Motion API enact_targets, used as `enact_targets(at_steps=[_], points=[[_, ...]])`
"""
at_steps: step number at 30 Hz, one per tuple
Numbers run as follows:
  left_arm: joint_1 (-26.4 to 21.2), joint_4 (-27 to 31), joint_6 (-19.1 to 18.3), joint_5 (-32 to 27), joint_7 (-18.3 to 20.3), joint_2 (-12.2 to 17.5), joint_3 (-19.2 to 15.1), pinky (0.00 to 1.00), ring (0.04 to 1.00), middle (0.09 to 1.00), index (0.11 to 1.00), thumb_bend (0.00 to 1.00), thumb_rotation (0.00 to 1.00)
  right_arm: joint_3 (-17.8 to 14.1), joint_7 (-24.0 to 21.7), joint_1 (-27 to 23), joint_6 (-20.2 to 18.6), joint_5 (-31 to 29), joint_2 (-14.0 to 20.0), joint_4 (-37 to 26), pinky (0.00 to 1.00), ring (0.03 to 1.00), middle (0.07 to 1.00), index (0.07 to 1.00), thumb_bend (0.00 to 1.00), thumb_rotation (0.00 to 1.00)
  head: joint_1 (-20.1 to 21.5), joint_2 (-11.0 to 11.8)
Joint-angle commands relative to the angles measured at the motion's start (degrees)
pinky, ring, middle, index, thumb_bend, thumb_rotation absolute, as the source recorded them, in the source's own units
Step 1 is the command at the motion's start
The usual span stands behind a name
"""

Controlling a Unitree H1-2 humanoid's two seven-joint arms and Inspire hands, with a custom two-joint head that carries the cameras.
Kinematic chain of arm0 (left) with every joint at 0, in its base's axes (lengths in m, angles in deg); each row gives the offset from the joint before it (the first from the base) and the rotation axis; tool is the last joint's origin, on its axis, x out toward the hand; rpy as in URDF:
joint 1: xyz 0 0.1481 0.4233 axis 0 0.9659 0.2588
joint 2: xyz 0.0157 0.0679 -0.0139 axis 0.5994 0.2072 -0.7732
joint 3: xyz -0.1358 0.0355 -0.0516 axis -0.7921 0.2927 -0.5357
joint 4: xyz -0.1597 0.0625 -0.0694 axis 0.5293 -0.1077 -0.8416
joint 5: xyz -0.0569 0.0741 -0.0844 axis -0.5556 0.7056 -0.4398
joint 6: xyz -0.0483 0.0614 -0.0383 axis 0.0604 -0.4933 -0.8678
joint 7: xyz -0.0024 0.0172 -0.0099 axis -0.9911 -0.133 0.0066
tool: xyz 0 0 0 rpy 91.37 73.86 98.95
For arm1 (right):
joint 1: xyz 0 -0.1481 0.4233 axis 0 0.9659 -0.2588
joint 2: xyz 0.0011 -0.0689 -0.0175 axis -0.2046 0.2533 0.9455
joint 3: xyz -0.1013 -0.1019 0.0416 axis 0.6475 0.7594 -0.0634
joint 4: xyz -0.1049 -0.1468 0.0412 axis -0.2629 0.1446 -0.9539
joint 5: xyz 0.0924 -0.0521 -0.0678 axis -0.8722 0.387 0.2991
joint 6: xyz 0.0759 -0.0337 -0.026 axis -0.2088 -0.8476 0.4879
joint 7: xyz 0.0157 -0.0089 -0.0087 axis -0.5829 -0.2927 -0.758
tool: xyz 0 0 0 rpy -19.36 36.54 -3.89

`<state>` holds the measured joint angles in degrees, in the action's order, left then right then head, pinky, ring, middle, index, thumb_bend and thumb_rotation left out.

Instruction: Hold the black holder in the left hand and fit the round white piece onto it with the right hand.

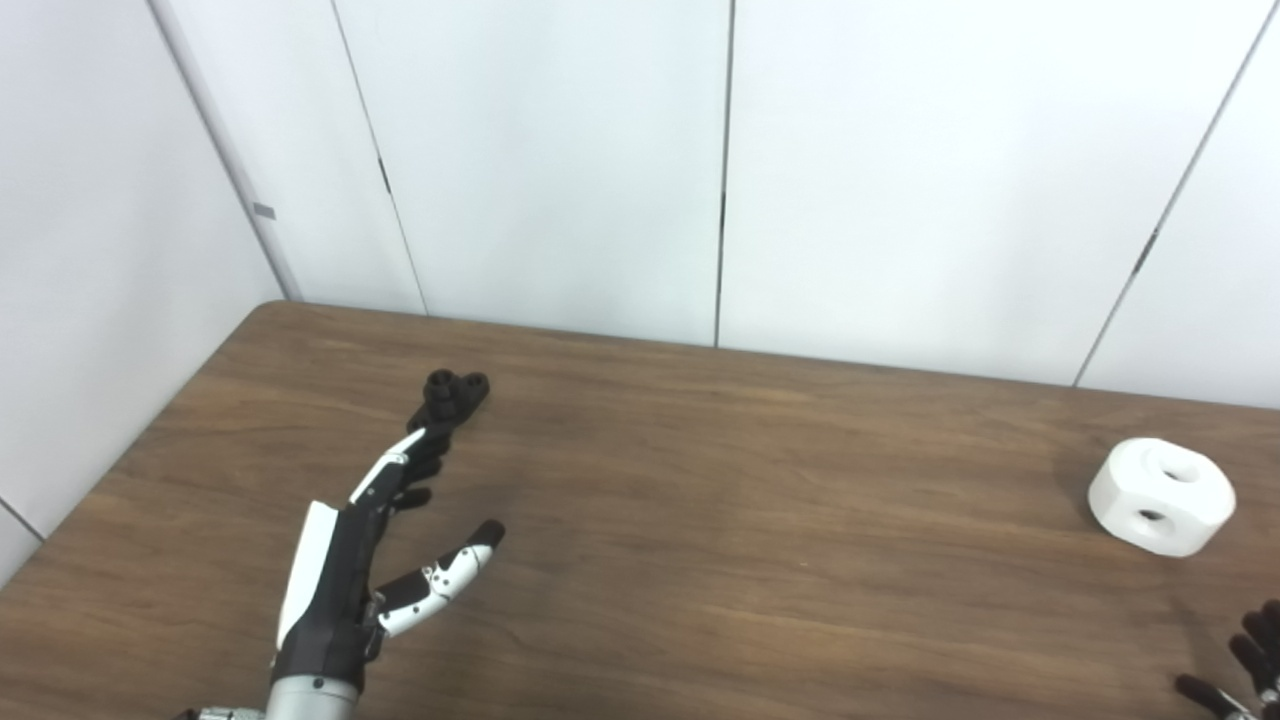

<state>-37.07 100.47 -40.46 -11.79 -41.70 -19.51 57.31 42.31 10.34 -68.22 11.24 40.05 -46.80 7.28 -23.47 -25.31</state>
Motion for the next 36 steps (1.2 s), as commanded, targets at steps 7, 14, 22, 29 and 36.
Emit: enact_targets(at_steps=[7,14,22,29,36], points=[[-1.6,1.3,-0.7,10.0,-1.1,2.3,-0.9,0.87,0.897,0.895,0.872,0.67,0.17,-0.6,-0.8,-1.0,2.6,-0.1,1.5,0.1,1.00,1.000,1.000,1.000,0.70,0.99,0.0,0.0],[-6.2,-1.0,-4.4,14.8,0.3,5.5,-1.2,0.88,0.937,0.917,0.860,0.69,0.22,-0.4,-0.7,-1.0,2.3,0.2,1.3,-0.1,1.00,1.000,1.000,1.000,0.70,1.00,-0.1,-0.2],[-11.4,-6.9,-10.2,22.6,1.3,9.2,0.1,0.88,0.942,0.921,0.849,0.76,0.34,-0.1,-0.6,-1.1,2.4,0.5,0.9,0.0,1.00,1.000,1.000,1.000,0.71,1.00,0.2,-0.4],[-15.5,-14.8,-10.7,26.2,-0.1,11.7,1.9,0.99,0.931,0.917,0.852,0.78,0.38,-0.2,-1.0,-1.6,2.7,0.2,1.1,0.5,1.00,1.000,1.000,1.000,0.71,1.00,0.2,-0.4],[-20.6,-22.1,-12.7,27.7,1.1,14.8,4.1,1.00,0.950,0.921,0.846,0.78,0.44,0.0,-1.3,-1.9,2.7,0.2,1.1,0.7,1.00,1.000,1.000,1.000,0.72,0.99,0.5,-1.0]])
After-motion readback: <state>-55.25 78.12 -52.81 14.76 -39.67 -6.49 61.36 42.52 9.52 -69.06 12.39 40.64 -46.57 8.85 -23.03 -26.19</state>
